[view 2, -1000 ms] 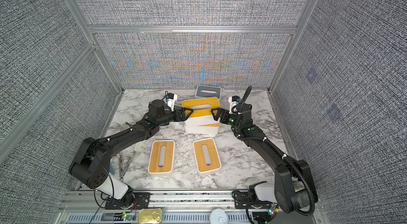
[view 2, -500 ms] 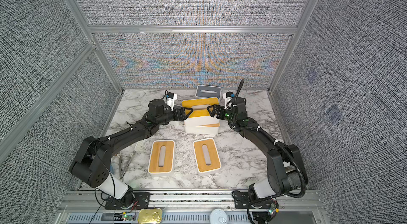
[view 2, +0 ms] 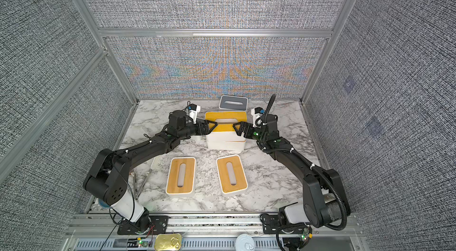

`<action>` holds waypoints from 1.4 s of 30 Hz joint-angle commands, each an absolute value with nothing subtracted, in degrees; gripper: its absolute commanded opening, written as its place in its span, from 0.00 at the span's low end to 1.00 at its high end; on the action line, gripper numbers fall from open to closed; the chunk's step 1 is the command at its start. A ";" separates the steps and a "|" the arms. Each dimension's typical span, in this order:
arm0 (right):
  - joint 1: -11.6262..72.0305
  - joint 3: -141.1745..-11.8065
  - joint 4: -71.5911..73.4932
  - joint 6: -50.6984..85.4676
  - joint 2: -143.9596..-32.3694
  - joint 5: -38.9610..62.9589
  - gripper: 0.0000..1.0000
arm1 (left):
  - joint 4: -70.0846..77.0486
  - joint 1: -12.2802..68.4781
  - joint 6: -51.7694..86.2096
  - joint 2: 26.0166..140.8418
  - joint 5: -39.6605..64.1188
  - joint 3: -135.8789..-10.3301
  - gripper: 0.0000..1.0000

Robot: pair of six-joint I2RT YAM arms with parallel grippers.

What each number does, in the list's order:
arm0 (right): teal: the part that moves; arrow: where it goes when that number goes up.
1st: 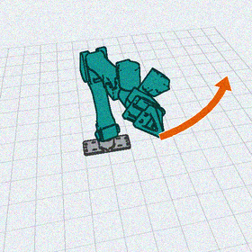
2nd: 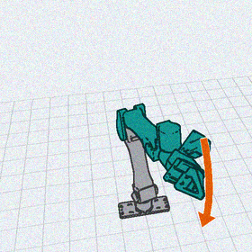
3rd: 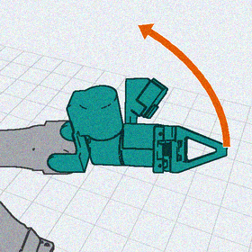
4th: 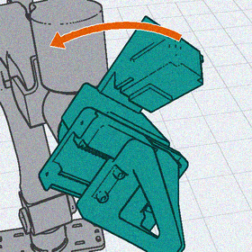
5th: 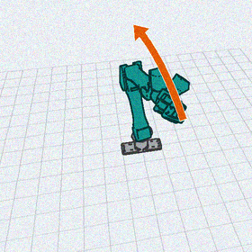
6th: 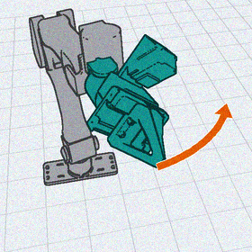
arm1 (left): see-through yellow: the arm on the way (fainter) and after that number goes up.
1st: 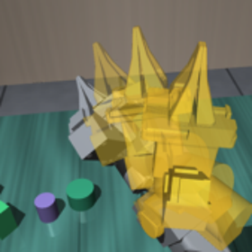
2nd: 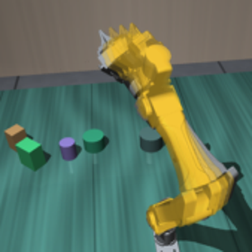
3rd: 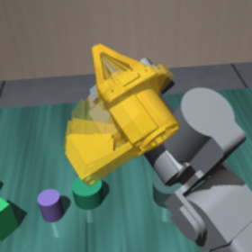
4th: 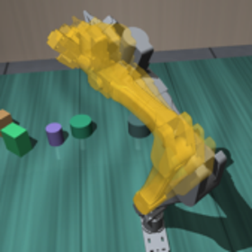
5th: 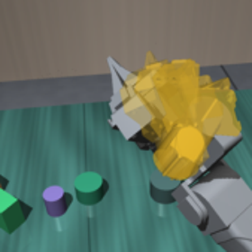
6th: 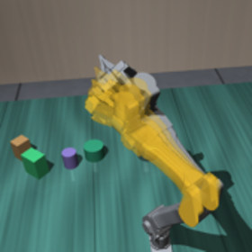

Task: Stack the tissue boxes
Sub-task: Adjust the tissue box on the tissue box.

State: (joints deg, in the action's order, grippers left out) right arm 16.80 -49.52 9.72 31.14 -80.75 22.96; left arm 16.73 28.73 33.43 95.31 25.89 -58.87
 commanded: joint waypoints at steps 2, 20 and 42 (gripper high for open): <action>17.05 -49.61 11.43 31.94 -81.08 24.27 1.00 | 16.71 28.63 32.87 96.28 27.68 -60.00 0.99; 17.31 -48.87 11.15 31.82 -79.99 22.84 0.99 | 16.54 27.94 33.13 98.58 29.09 -61.85 0.99; 18.43 -46.13 3.58 33.44 -65.10 11.89 0.99 | 16.91 26.90 33.22 77.95 23.46 -49.78 0.99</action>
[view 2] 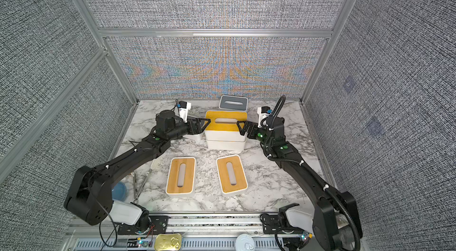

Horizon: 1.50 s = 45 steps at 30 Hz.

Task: Stack the tissue boxes
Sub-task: Adjust the tissue box on the tissue box, then pick up the tissue box from the center of the board.

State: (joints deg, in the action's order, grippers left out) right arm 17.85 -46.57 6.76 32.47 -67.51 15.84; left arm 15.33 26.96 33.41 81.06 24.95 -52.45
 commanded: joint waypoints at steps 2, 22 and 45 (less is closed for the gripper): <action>19.97 -44.46 1.55 33.48 -61.57 8.82 0.99 | 18.40 26.89 33.39 74.02 23.36 -45.50 0.99; 49.39 -27.42 -11.86 36.17 -52.39 -25.65 0.99 | 37.08 29.01 36.83 49.13 26.83 -11.40 0.99; 52.25 -27.62 -8.52 37.53 -66.78 -18.77 0.71 | 42.60 29.65 35.06 49.61 27.79 -6.12 0.99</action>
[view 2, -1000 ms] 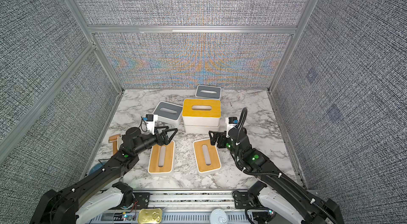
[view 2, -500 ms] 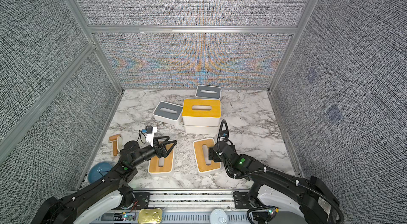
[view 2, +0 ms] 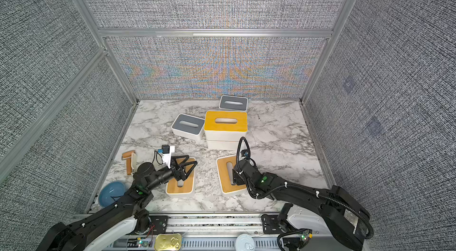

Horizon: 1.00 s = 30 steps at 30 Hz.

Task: Stack the tissue boxes
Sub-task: Pick up the tissue box from the center of the board.

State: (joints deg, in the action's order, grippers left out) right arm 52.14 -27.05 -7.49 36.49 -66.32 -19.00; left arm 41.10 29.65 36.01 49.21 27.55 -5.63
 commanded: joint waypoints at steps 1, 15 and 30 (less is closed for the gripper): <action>52.27 -27.87 -8.73 37.59 -67.13 -18.52 0.69 | 42.56 29.70 35.06 49.82 27.72 -6.23 0.99; 52.53 -32.15 -16.07 39.40 -70.18 -15.82 0.57 | 40.96 29.67 36.65 48.28 27.87 -7.65 0.99; 52.50 -33.67 -20.52 35.57 -65.81 -13.90 0.41 | 41.45 29.65 38.52 49.52 28.10 -8.30 0.99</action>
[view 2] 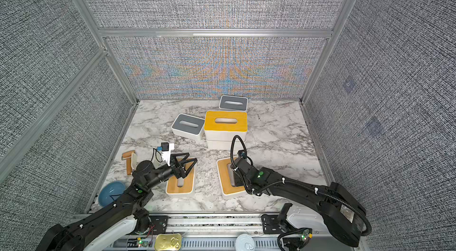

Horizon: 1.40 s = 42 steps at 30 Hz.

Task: Stack the tissue boxes
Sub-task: Pick up the tissue box from the center of the board, then place the tissue box at the tissue box.

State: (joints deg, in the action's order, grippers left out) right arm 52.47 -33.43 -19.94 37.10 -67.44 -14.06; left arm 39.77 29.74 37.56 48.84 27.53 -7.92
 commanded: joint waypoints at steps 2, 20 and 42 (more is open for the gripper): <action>52.57 -33.38 -20.70 34.14 -63.97 -14.39 0.38 | 42.87 29.71 39.67 51.08 28.78 -8.42 0.99; 55.09 -34.73 -18.86 22.89 -53.04 -11.50 0.32 | 35.62 33.11 44.85 64.72 32.02 -19.09 0.99; 57.56 -27.71 -6.58 17.56 -40.68 -13.64 0.29 | 10.33 35.34 39.62 64.04 38.21 -31.27 0.99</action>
State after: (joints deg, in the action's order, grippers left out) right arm 57.39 -27.97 -12.67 17.76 -41.30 -11.00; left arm 9.32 34.98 39.94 63.51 36.10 -31.46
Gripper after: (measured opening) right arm 0.512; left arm 0.993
